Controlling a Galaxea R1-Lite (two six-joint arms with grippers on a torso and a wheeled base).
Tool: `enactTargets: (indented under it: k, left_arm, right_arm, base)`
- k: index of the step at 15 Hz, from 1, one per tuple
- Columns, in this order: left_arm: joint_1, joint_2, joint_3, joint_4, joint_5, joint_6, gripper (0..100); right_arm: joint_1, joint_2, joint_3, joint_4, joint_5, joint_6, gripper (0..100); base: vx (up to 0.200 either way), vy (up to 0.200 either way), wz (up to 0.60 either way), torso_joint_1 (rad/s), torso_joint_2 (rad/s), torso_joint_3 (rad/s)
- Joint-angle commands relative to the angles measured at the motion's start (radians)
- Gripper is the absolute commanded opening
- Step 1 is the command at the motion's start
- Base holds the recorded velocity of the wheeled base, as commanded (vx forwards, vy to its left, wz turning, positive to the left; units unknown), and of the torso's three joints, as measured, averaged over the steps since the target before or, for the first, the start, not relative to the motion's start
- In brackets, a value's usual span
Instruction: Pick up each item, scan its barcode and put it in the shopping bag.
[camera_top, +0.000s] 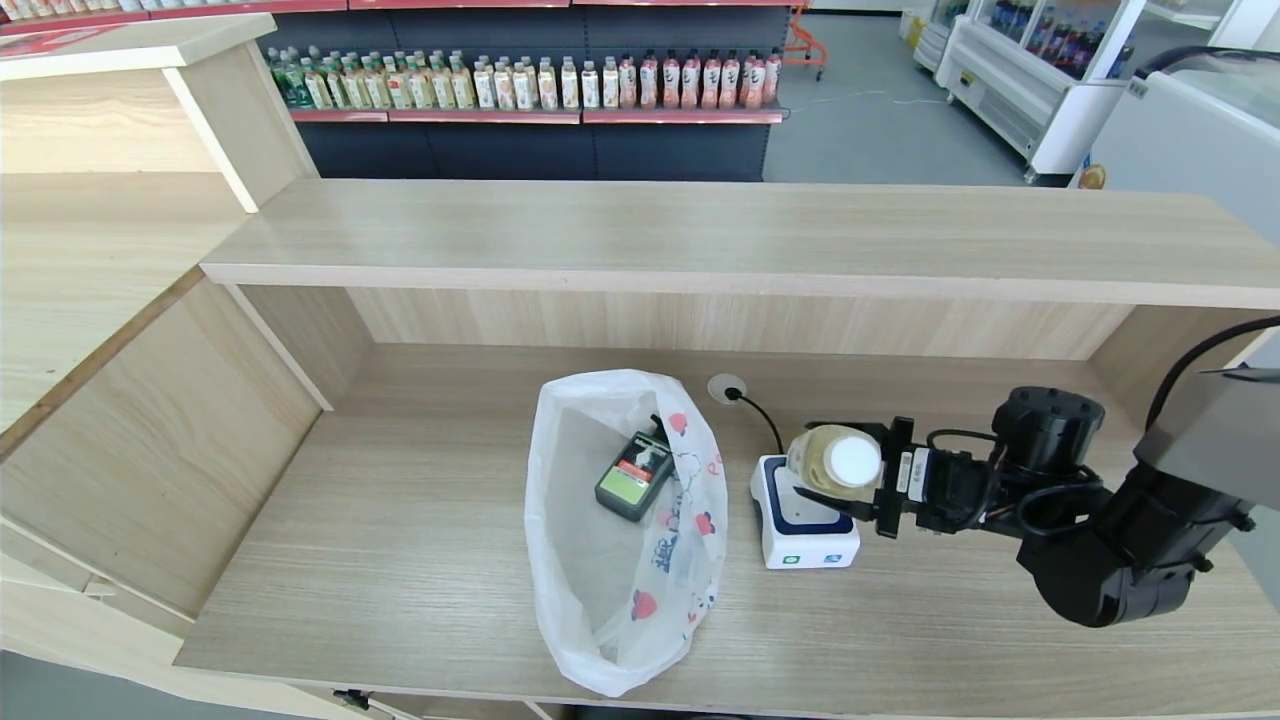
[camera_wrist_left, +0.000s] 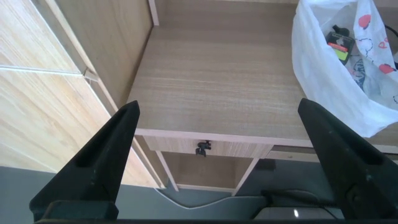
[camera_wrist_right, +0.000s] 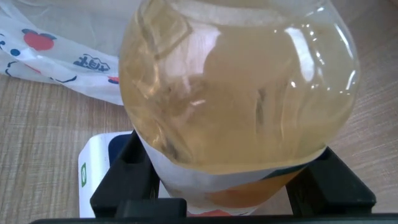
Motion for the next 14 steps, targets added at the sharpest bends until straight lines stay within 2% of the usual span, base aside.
enactTargets:
  k: [1,14]
  left_arm:
    - [0.0,0.0,0.0,0.0,0.001,0.0,100]
    - [0.0,0.0,0.0,0.0,0.001,0.0,100]
  right_arm:
    - [-0.008,0.029,-0.012,-0.017,0.0,0.0,0]
    - [-0.002,0.049,-0.028,-0.032,0.001,0.003,0]
  base:
    - [0.0,0.0,0.0,0.0,0.0,0.0]
    - [0.0,0.0,0.0,0.0,0.0,0.0]
